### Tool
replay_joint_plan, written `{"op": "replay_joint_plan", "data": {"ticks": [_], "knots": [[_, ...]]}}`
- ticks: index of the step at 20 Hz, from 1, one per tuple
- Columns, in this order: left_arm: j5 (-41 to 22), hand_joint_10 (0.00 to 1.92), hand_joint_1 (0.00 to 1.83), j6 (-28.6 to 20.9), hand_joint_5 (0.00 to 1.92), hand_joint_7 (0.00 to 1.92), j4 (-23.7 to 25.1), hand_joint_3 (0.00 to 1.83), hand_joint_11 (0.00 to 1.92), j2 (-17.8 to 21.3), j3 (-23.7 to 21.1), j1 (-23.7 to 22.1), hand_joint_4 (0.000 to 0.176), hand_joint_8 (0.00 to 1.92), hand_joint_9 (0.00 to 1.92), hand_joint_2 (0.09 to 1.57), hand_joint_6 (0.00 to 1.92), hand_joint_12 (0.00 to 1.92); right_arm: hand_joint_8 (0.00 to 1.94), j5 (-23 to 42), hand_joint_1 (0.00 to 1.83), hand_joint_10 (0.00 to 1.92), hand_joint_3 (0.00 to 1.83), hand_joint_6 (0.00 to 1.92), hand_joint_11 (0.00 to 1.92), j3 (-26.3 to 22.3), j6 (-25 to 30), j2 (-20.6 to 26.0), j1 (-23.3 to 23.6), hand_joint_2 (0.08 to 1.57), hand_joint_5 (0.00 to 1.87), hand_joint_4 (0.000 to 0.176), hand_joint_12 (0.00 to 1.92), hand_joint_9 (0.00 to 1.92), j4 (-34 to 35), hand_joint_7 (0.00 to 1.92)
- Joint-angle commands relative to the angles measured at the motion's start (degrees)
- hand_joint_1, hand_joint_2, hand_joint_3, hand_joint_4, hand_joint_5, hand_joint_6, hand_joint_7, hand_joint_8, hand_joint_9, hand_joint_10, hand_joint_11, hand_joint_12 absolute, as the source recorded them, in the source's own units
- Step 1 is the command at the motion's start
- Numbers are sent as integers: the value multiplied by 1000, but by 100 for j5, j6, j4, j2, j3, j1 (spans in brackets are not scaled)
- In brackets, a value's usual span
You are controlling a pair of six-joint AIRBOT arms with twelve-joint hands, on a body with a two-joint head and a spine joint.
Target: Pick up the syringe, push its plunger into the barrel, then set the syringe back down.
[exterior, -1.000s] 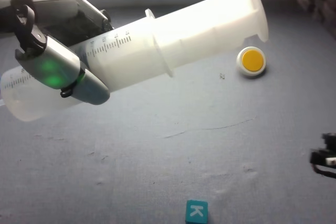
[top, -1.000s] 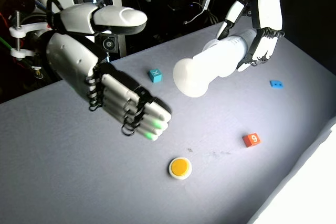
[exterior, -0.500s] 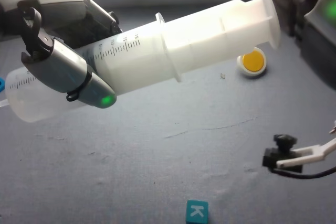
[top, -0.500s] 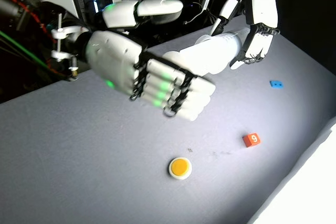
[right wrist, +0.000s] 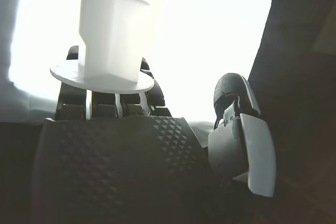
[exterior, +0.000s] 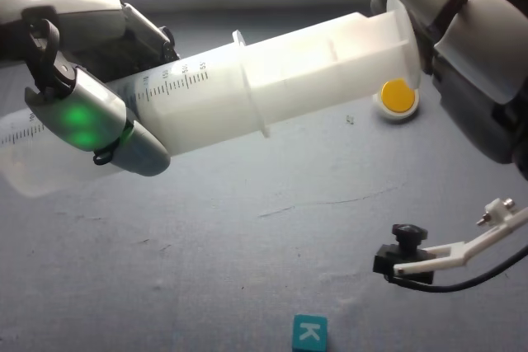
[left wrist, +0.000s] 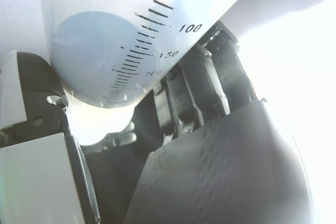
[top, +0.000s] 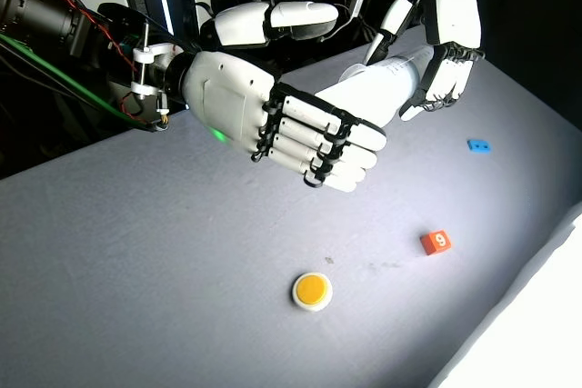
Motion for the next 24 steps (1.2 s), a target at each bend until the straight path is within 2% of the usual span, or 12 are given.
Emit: {"op": "replay_joint_plan", "data": {"ticks": [1, 4, 11, 16, 22, 24], "knots": [[-719, 1348, 1359, -120, 867, 1006, 3, 0, 434, -10, -4, -82, 0, 833, 747, 1151, 1262, 1419, 0, 319, 0, 0, 0, 0, 0, -30, 34, -54, 62, 1162, 0, 0, 0, 0, -567, 0], [-702, 1367, 1353, -119, 844, 954, 3, 0, 420, -10, -6, -78, 0, 907, 719, 1168, 1320, 1424, 0, 301, 0, 0, 3, 0, 0, -43, 26, -200, 9, 1173, 0, 0, 0, 0, -566, 0], [-690, 1358, 1357, -119, 864, 976, -7, 0, 427, -12, -49, -55, 0, 870, 743, 1157, 1275, 1437, 0, 257, 0, 0, 0, 0, 0, -170, -8, -530, -23, 1165, 0, 0, 0, 0, -566, 0], [-680, 1359, 1353, -119, 824, 959, -7, 1, 421, -3, -83, -38, 0, 908, 725, 1170, 1355, 1445, 0, 221, 0, 0, 0, 0, 0, -256, -58, -739, 0, 1164, 0, 0, 0, 0, -566, 0], [-679, 1359, 1355, -120, 861, 971, -7, 1, 406, -12, -125, -38, 0, 901, 730, 1159, 1283, 1484, 0, 275, 0, 0, 0, 0, 0, -276, -109, -1074, 18, 1165, 0, 0, 0, 0, -565, 0], [-679, 1338, 1359, -120, 867, 1005, -7, 0, 419, -22, -125, -38, 0, 844, 754, 1149, 1259, 1469, 0, 273, 0, 0, 1, 0, 0, -267, -115, -1217, 4, 1168, 0, 0, 0, 0, -565, 0]]}}
